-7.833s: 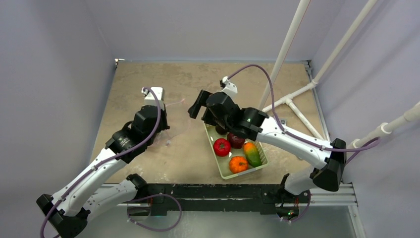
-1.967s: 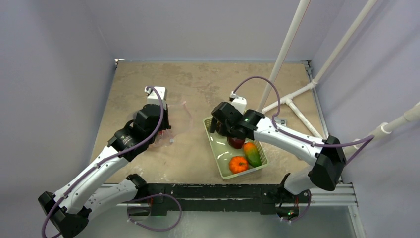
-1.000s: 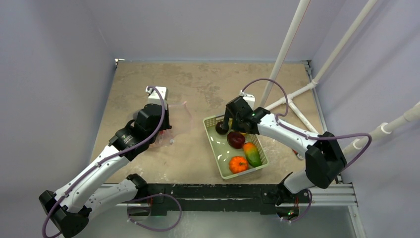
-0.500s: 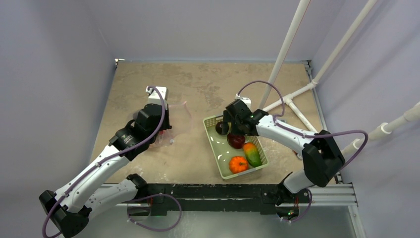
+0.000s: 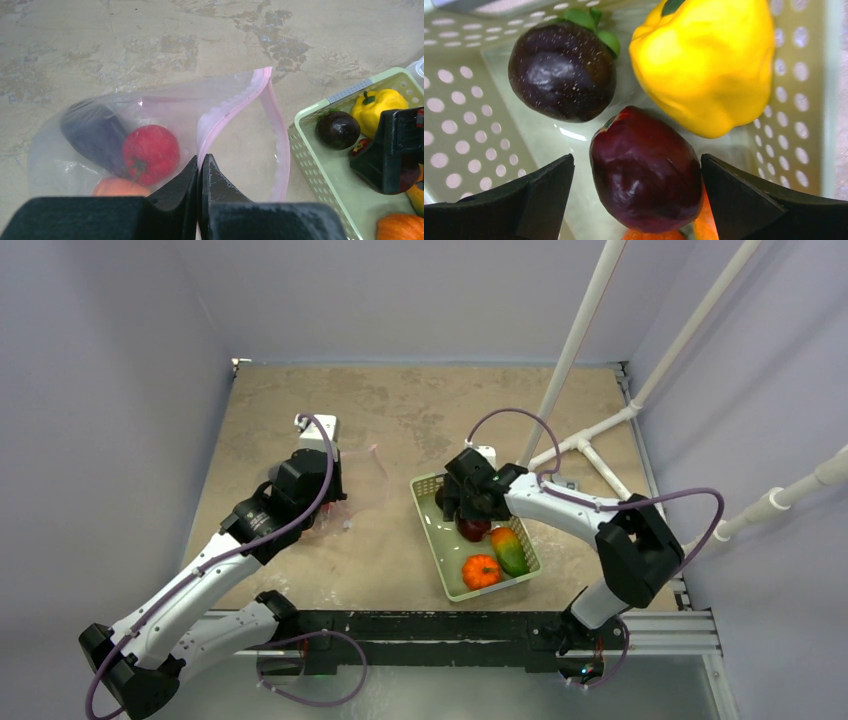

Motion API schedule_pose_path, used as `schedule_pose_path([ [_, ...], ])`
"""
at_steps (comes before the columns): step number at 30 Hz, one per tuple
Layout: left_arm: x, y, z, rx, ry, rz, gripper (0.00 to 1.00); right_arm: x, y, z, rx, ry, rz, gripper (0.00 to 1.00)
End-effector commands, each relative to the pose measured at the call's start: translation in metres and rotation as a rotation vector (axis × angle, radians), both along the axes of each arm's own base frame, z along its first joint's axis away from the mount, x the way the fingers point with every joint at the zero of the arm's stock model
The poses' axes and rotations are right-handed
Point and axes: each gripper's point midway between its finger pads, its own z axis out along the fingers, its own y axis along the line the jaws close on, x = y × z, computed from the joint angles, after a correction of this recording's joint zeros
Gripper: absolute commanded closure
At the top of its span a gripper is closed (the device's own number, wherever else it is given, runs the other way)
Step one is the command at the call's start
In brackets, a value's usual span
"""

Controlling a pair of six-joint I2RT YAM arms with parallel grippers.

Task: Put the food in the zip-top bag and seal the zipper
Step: Pick up the fake vegetable from the bin.

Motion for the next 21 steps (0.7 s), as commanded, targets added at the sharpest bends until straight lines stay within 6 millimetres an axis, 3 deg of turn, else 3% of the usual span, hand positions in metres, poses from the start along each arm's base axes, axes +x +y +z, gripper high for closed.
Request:
schedule_pose_path([
  [1,0.005,0.001,0.007,-0.013,-0.032,0.015,1.0,-0.002,0.011,0.006,-0.033,-0.01,0.019,0.01],
  [5,0.005,0.0,0.007,-0.014,-0.032,0.014,1.0,-0.003,0.012,0.005,-0.056,-0.009,0.01,0.03],
  [12,0.005,0.0,0.007,-0.015,-0.032,0.011,1.0,0.001,0.018,0.015,-0.04,-0.025,0.001,0.36],
  [17,0.006,0.0,0.006,-0.015,-0.031,0.013,1.0,0.006,0.018,0.037,-0.028,-0.059,-0.025,0.64],
  [21,0.006,0.0,0.007,-0.016,-0.031,0.013,1.0,0.015,0.026,0.067,0.021,-0.105,-0.036,0.69],
])
